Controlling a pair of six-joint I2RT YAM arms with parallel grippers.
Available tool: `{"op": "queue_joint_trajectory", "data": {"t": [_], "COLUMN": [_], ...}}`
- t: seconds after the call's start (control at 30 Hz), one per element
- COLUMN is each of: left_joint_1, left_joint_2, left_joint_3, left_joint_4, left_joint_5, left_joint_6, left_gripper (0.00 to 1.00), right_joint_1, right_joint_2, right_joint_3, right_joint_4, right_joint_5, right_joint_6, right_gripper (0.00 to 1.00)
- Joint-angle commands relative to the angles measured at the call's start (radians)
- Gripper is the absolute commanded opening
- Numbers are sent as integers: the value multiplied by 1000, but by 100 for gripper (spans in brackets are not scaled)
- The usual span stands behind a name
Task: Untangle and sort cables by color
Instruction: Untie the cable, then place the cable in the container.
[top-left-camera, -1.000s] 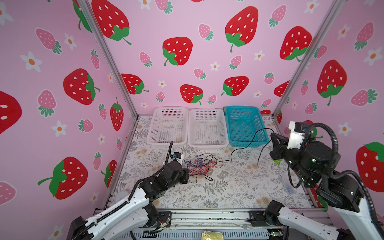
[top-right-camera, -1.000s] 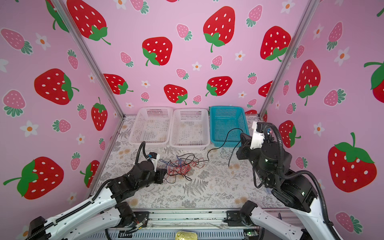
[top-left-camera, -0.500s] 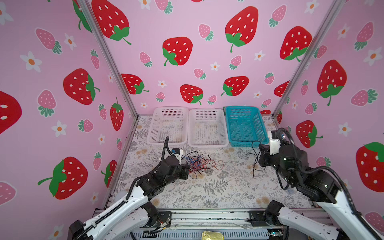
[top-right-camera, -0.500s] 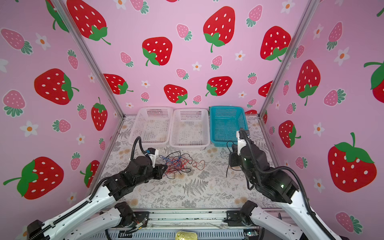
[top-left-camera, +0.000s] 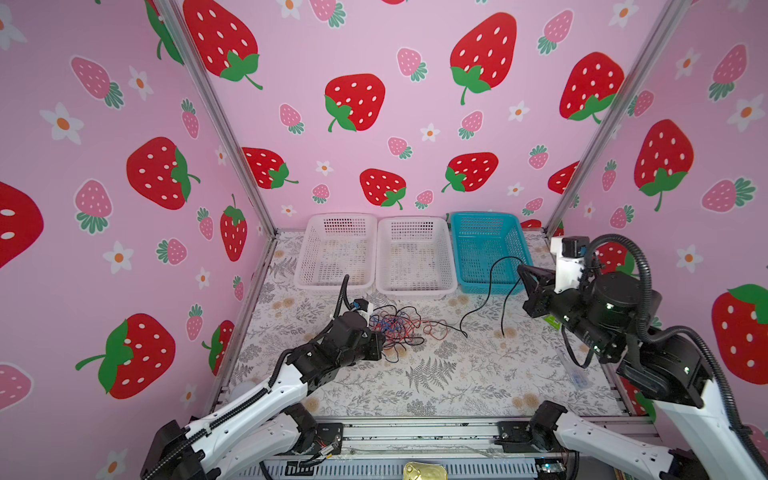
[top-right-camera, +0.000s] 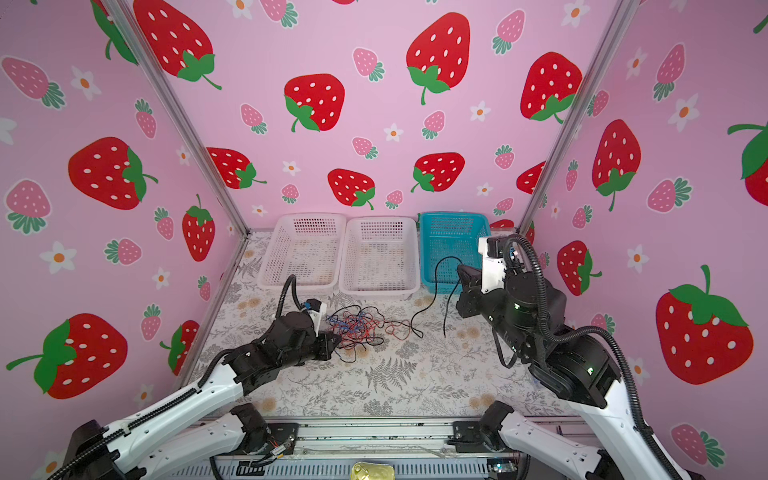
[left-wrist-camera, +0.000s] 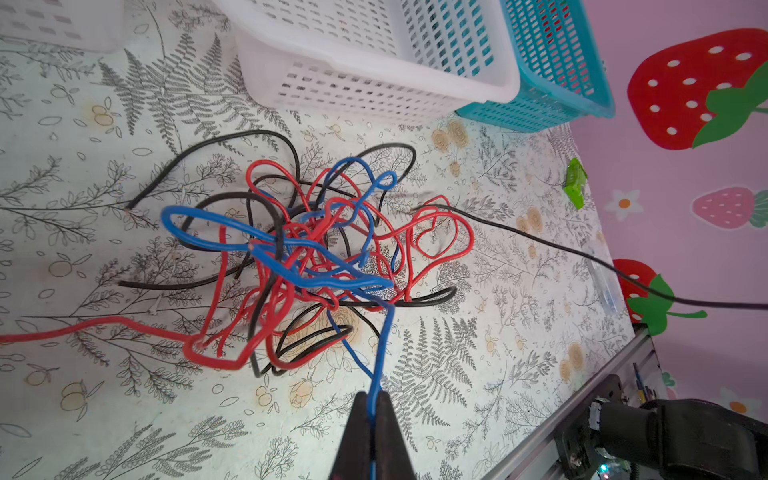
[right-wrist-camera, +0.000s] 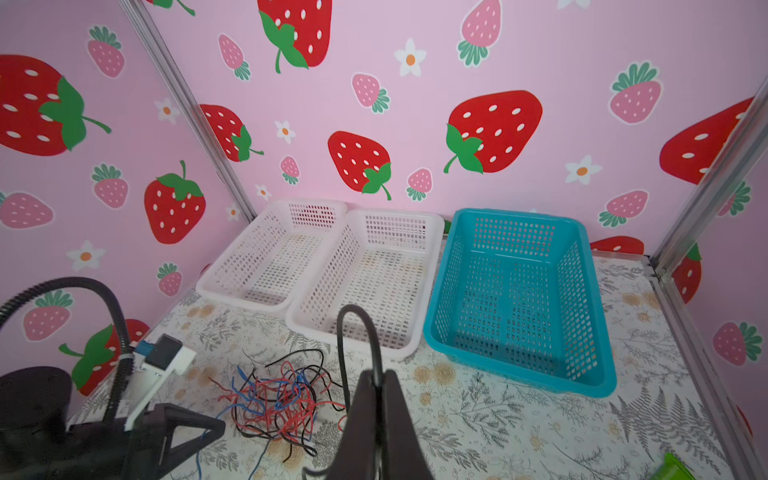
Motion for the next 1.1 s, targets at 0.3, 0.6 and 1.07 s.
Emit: {"op": "queue_joint_trajectory", "data": {"t": [0.3,0.6,1.07], "left_joint_1": [-1,-2,-26], "left_joint_2": [-10,8,69], "left_joint_3": [136,209,168], "left_joint_4": [-154,-234,-70], "left_joint_5": [-70,-63,110], "left_joint_6": [66,90,425], "left_gripper": [0,0,0], "right_joint_1": [-4,-4,-49], "right_joint_2": [232,411,637], "right_joint_3": [321,539,766], "right_joint_4": [6,27,67], "right_joint_5": [-85,-55,-115], "right_joint_6": [-83,-151,-193], "right_gripper": [0,0,0]}}
